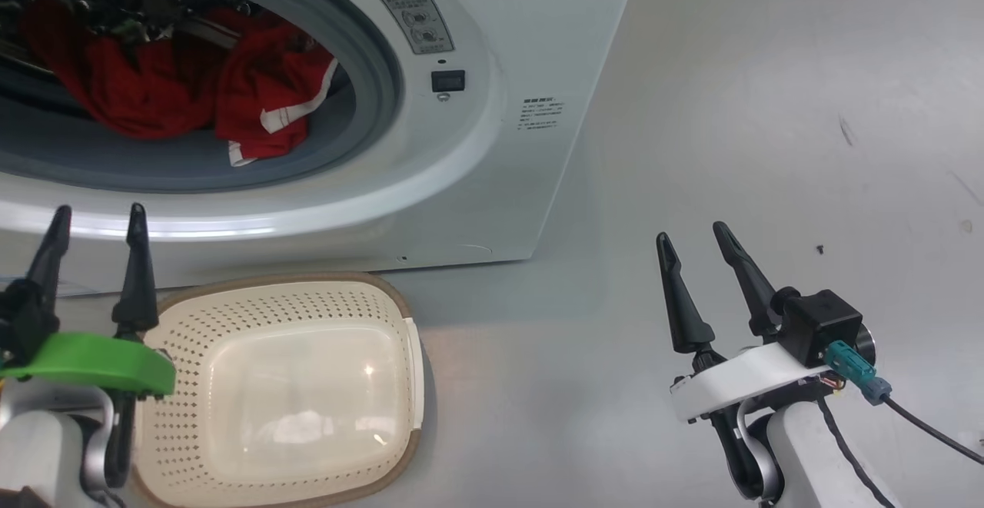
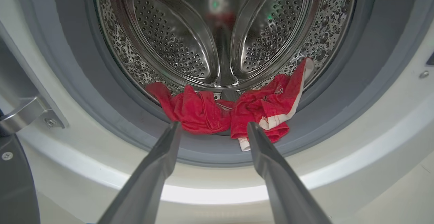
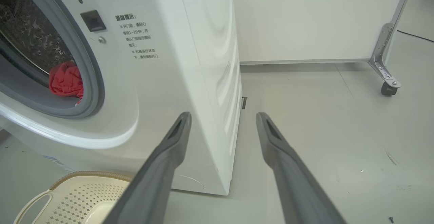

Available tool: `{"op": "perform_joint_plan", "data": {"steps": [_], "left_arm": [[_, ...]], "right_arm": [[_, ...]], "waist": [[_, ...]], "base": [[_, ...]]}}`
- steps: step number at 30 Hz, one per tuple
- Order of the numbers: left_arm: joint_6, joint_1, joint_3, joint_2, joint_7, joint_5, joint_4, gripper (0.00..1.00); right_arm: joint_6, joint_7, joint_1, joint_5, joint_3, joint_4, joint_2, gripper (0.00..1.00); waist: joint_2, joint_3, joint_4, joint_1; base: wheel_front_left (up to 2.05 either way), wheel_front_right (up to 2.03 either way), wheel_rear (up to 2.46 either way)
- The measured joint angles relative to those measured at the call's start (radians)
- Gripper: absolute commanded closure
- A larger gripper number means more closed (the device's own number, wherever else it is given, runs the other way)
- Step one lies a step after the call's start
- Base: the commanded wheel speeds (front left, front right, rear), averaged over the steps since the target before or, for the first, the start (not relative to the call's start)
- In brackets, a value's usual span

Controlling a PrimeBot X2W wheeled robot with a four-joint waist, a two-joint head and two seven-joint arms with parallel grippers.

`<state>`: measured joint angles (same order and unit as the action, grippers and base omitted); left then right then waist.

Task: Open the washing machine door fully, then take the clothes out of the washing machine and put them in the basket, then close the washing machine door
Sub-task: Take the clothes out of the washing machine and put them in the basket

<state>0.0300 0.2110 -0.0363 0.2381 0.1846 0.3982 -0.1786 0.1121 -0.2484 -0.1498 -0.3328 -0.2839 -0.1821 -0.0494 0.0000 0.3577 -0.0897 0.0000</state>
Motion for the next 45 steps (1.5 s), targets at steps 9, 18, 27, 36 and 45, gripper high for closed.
{"op": "perform_joint_plan", "data": {"steps": [9, 18, 27, 36, 45], "left_arm": [[-0.018, 0.129, 0.035, 0.053, -0.077, -0.006, -0.015, 0.00], [-0.053, 0.229, 0.048, 0.129, -0.176, -0.032, -0.102, 0.00], [-0.077, 0.345, 0.054, 0.176, -0.260, -0.062, -0.176, 0.00], [-0.096, 0.432, 0.042, 0.209, -0.327, -0.106, -0.261, 0.00], [-0.098, 0.498, 0.027, 0.232, -0.379, -0.131, -0.333, 0.00]], "right_arm": [[-0.001, -0.004, -0.039, -0.026, -0.042, 0.017, 0.000, 0.00], [-0.011, -0.004, -0.078, -0.054, -0.088, 0.026, 0.000, 0.00], [-0.034, -0.004, -0.099, -0.075, -0.101, 0.039, 0.000, 0.00], [-0.044, -0.004, -0.127, -0.098, -0.129, 0.041, 0.000, 0.00], [-0.053, -0.004, -0.134, -0.107, -0.145, 0.042, 0.000, 0.00]], "waist": [[0.0000, 0.091, -0.066, 0.0001], [0.0000, 0.155, -0.136, 0.0001], [0.0000, 0.203, -0.180, 0.0000], [0.0000, 0.229, -0.198, 0.0001], [0.0000, 0.240, -0.206, 0.0001]], "base": [[0.00, 0.00, 0.00], [0.00, 0.00, 0.00], [0.00, 0.00, 0.00], [0.00, 0.00, 0.00], [0.00, 0.00, 0.00]]}}
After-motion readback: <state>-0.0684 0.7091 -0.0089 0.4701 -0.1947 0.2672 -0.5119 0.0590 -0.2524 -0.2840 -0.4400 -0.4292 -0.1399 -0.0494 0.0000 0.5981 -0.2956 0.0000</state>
